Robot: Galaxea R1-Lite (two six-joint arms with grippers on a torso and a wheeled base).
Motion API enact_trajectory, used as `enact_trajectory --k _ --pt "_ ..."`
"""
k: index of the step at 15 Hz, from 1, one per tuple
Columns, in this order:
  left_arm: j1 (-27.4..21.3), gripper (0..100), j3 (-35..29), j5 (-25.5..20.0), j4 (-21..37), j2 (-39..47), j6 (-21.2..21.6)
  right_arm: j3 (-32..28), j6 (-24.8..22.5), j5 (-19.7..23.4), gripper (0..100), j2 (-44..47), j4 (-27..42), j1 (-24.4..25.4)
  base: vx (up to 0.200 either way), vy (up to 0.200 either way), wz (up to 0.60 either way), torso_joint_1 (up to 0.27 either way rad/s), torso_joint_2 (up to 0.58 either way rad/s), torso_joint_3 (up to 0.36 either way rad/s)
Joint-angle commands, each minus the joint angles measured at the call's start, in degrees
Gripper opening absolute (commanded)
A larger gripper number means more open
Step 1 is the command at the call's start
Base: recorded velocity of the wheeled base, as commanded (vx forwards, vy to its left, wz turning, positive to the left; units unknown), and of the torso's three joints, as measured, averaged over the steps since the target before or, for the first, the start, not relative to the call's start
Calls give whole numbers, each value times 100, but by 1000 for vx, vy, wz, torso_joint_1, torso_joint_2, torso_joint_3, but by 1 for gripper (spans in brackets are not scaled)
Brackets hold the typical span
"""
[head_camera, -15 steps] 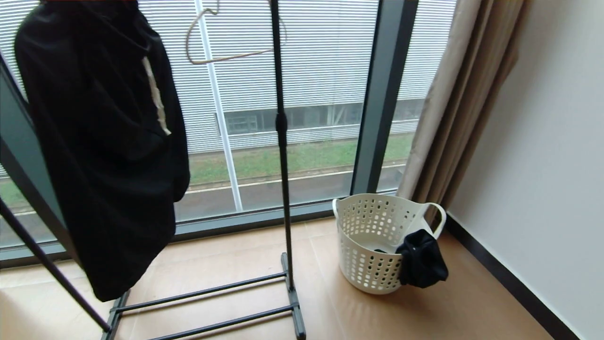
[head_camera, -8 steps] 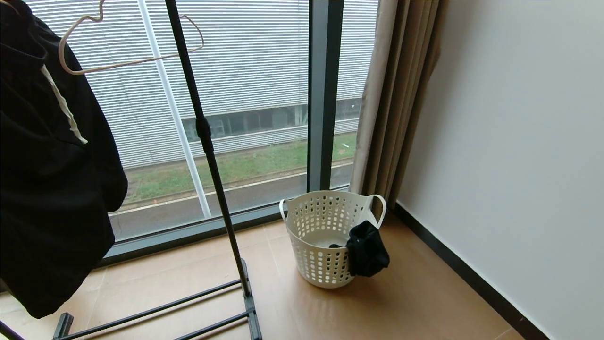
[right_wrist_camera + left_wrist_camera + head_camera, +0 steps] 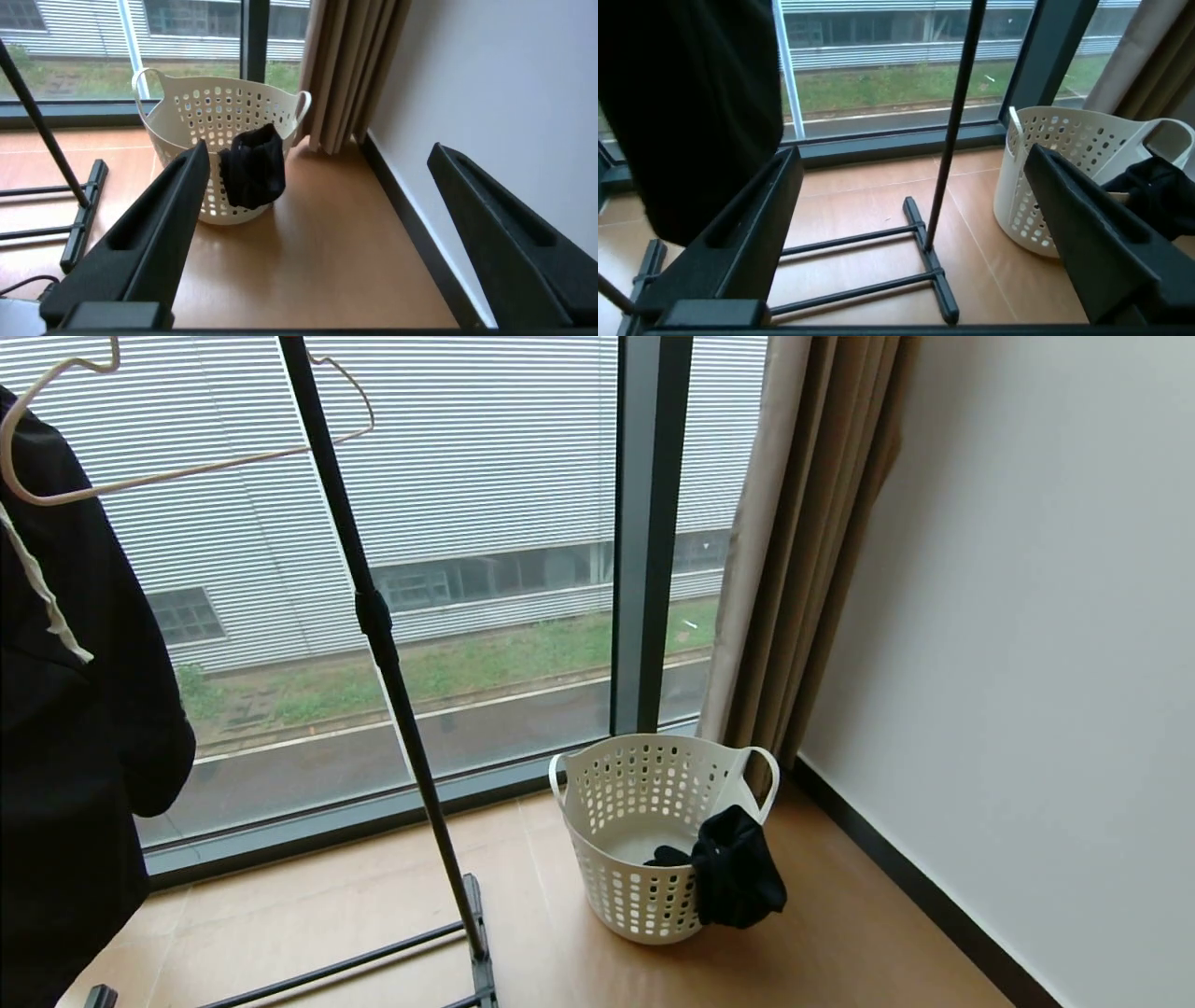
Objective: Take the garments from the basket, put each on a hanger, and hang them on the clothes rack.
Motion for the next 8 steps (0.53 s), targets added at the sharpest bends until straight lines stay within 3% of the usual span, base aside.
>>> enact_trajectory --k 1,2,7,8 --pt "5 100 0 2 -5 7 -4 -1 -1 -1 100 8 -1 1 0 -200 0 22 2 -7" --pt "5 100 0 -7 -5 7 -4 -1 -1 -1 100 8 -1 1 200 0 0 2 2 7" --pt "5 100 0 2 -5 7 -4 -1 -1 -1 100 8 -1 1 200 200 0 -1 4 5" --pt "5 100 0 2 -5 7 -4 -1 -1 -1 100 8 -1 1 200 0 0 7 2 2"
